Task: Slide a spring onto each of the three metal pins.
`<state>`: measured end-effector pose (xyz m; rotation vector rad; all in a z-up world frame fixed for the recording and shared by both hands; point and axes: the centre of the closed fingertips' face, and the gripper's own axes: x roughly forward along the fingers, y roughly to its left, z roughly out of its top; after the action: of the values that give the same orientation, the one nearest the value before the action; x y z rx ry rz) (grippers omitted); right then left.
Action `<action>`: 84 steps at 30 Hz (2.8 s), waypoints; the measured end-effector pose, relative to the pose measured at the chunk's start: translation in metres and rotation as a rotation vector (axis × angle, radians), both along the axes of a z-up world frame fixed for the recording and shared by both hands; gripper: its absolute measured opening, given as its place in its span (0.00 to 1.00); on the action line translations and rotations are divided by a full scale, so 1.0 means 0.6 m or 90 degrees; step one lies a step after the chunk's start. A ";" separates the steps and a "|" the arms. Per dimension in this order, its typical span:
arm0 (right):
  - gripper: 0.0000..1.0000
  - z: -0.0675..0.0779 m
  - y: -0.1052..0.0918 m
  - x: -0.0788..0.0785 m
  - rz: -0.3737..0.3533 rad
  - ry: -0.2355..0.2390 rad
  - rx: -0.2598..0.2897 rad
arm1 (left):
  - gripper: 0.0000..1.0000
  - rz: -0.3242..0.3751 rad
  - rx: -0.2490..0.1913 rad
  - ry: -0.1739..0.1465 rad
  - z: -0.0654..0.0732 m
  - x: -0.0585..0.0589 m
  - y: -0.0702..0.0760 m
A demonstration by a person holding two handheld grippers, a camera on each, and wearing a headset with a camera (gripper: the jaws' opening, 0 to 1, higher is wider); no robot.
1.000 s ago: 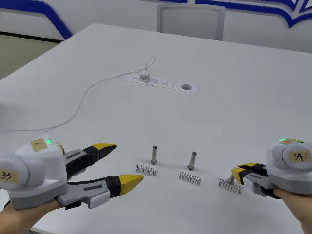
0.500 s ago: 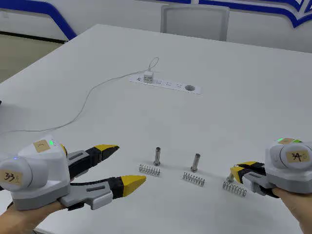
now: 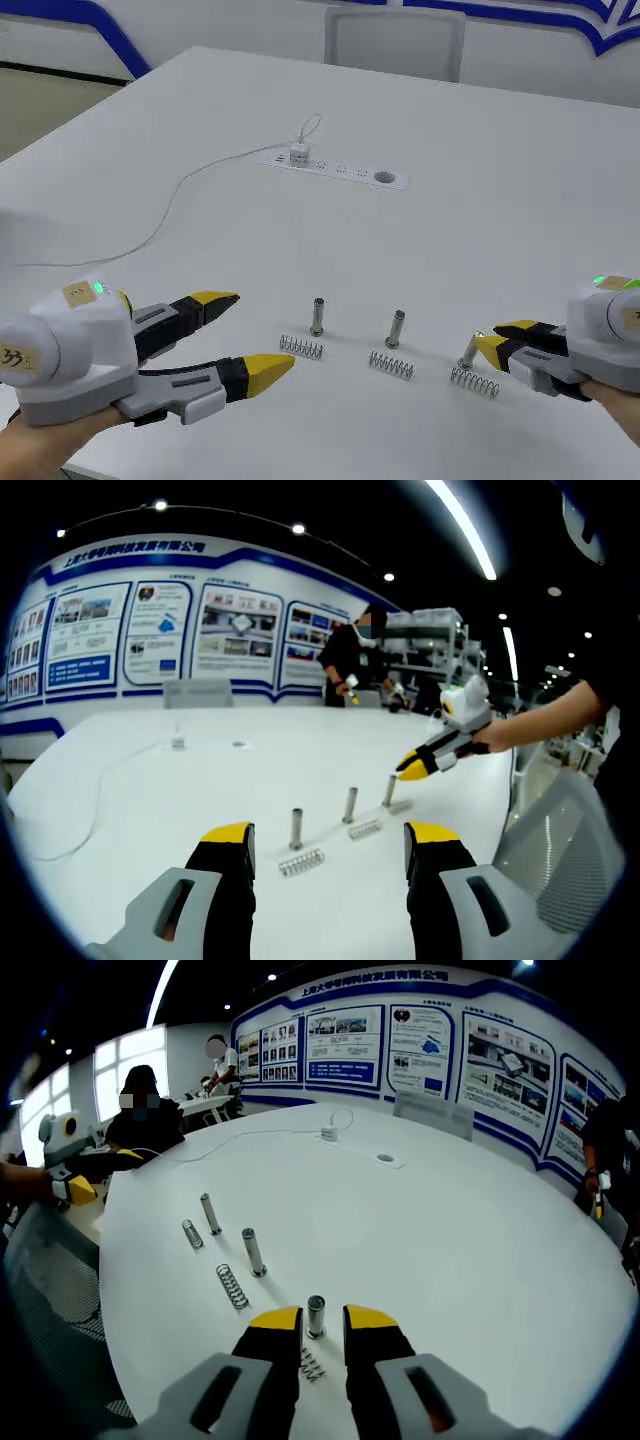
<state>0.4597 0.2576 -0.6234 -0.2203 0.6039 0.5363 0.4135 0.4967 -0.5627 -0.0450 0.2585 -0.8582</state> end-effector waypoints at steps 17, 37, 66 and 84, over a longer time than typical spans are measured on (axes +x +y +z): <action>0.17 -0.067 0.003 -0.052 0.145 0.042 -0.072 | 0.62 -0.007 0.007 0.018 -0.012 -0.002 -0.003; 0.17 -0.094 0.001 -0.049 0.157 0.087 -0.034 | 0.62 -0.009 0.021 0.033 -0.024 -0.002 -0.002; 0.11 -0.096 0.013 -0.060 0.177 0.117 -0.023 | 0.60 -0.028 0.035 0.034 -0.028 -0.011 -0.011; 0.11 -0.044 0.008 -0.064 0.173 0.079 -0.033 | 0.59 -0.071 0.049 0.032 -0.036 -0.026 -0.026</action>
<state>0.4210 0.2623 -0.6500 -0.3225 0.7137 0.8007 0.3980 0.4810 -0.5846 0.0198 0.3440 -0.9585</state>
